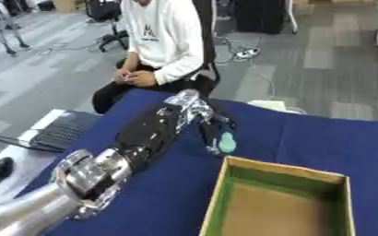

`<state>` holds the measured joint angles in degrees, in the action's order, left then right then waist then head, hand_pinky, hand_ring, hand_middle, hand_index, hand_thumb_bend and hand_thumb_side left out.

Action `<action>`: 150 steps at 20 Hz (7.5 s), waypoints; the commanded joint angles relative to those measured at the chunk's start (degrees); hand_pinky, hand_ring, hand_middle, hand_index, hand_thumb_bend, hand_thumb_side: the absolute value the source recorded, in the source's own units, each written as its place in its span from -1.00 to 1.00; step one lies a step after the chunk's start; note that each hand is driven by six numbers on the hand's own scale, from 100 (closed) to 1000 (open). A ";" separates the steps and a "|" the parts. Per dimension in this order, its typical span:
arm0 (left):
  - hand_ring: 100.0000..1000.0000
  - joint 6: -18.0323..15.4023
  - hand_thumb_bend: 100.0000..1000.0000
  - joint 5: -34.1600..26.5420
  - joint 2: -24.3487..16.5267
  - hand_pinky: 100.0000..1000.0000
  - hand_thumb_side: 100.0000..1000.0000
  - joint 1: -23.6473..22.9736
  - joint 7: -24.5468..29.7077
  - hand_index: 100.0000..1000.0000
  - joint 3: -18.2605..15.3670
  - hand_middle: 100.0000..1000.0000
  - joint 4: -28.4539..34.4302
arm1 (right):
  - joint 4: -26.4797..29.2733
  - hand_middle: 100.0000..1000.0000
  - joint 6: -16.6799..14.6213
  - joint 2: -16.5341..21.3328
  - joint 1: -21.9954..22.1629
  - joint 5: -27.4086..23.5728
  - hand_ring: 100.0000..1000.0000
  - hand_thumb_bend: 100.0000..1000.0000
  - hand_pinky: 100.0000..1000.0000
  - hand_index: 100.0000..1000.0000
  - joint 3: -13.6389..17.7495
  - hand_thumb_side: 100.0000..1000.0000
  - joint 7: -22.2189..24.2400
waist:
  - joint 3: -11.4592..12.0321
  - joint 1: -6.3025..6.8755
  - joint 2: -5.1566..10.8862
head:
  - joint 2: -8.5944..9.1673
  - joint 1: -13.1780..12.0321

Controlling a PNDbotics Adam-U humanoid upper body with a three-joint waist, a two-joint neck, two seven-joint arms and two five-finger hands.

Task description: Pick up objects on the table and place them in the box.

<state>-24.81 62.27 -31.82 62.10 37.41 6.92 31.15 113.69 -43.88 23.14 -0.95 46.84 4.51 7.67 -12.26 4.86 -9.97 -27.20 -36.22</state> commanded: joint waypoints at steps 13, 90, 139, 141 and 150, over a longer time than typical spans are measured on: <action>0.29 0.48 0.42 3.15 -1.04 0.22 -0.43 2.07 0.30 0.88 -1.25 0.70 -0.51 | 0.90 0.02 -0.61 1.40 -1.20 -1.66 -0.04 -0.16 -0.36 0.30 0.59 1.00 0.77 | -0.46 -0.02 0.24 | 0.57 -0.92; -0.48 -2.14 -0.39 3.16 -1.95 -0.41 -0.23 0.03 -9.06 -0.28 -2.58 -0.27 -3.60 | 0.90 0.02 -0.71 0.85 -0.91 -1.30 -0.04 -0.18 -0.36 0.30 0.39 1.00 1.25 | -0.29 -0.33 0.10 | 0.82 -0.71; -0.65 -1.12 -0.94 -5.99 -4.65 -0.54 -0.09 3.11 -6.00 -0.43 -1.51 -0.41 -0.68 | 0.90 0.02 0.76 0.75 1.14 1.22 -0.04 -0.21 -0.36 0.30 0.13 1.00 0.49 | 1.69 -0.02 1.34 | 0.57 0.48; -0.65 -1.24 -0.96 -7.84 -4.89 -0.55 -0.08 3.09 -5.33 -0.42 -1.22 -0.40 0.05 | 0.90 0.02 0.88 0.79 1.38 1.49 -0.04 -0.22 -0.36 0.30 0.09 1.00 0.35 | 1.90 0.03 1.52 | 0.70 0.68; -0.65 -2.36 -0.96 -14.34 -5.32 -0.56 -0.07 3.69 -0.55 -0.42 1.70 -0.39 3.42 | 0.90 0.02 1.45 0.90 2.67 2.83 -0.04 -0.23 -0.35 0.30 -0.03 1.00 -0.27 | 2.99 0.25 2.48 | 1.17 1.92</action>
<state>-26.54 49.05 -34.93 63.87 35.77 8.24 33.19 113.69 -42.59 23.12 1.63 49.47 4.46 7.60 -9.32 5.25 -8.43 -26.65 -34.74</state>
